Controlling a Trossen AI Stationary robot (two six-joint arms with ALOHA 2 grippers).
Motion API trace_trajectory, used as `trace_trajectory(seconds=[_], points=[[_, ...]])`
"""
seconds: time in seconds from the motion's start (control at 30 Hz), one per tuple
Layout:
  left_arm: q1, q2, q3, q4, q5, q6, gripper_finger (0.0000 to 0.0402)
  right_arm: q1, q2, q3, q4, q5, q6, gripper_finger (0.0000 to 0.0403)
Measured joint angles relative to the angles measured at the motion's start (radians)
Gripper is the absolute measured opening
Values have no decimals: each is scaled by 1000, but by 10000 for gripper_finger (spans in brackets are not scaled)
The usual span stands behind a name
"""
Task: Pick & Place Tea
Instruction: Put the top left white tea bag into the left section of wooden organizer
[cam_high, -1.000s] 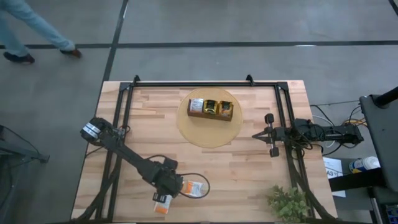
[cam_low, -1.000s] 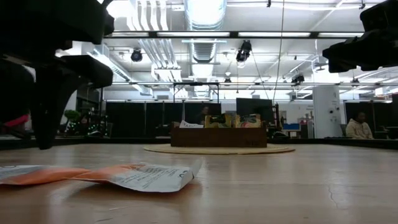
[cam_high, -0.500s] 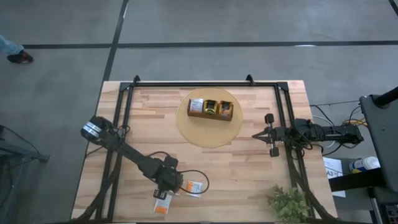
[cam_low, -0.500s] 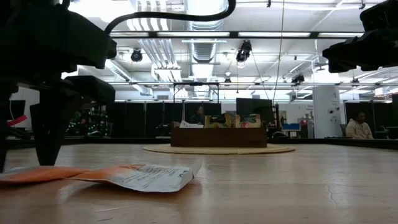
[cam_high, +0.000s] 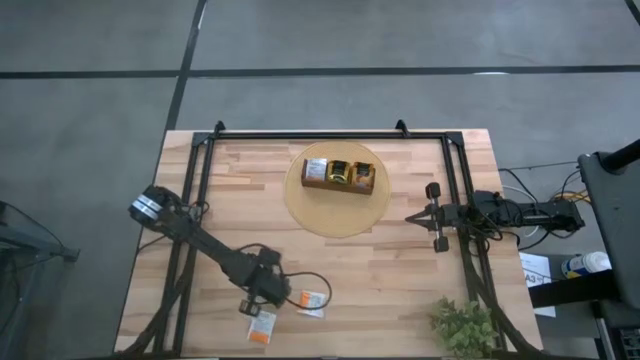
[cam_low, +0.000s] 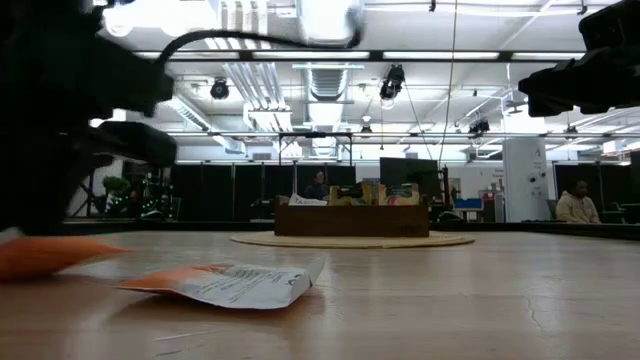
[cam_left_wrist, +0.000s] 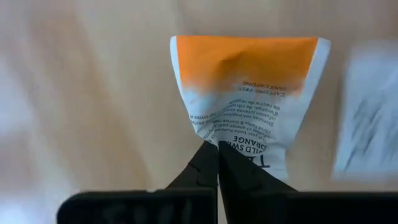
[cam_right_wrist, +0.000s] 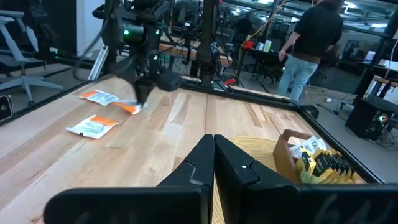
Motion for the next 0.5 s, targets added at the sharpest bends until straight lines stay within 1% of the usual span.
trace_trajectory(seconds=[0.13, 0.23, 0.33, 0.5], points=[[17, -49, 62, -202, -65, 45, 1, 0, 0, 0, 0, 0, 0, 9], [31, -97, 121, -351, -151, 88, 1, 0, 0, 0, 0, 0, 0, 9], [48, -133, 181, -468, -266, 161, 1, 0, 0, 0, 0, 0, 0, 9], [91, -165, 264, -619, -479, 343, 0, 0, 0, 0, 0, 0, 0, 9]])
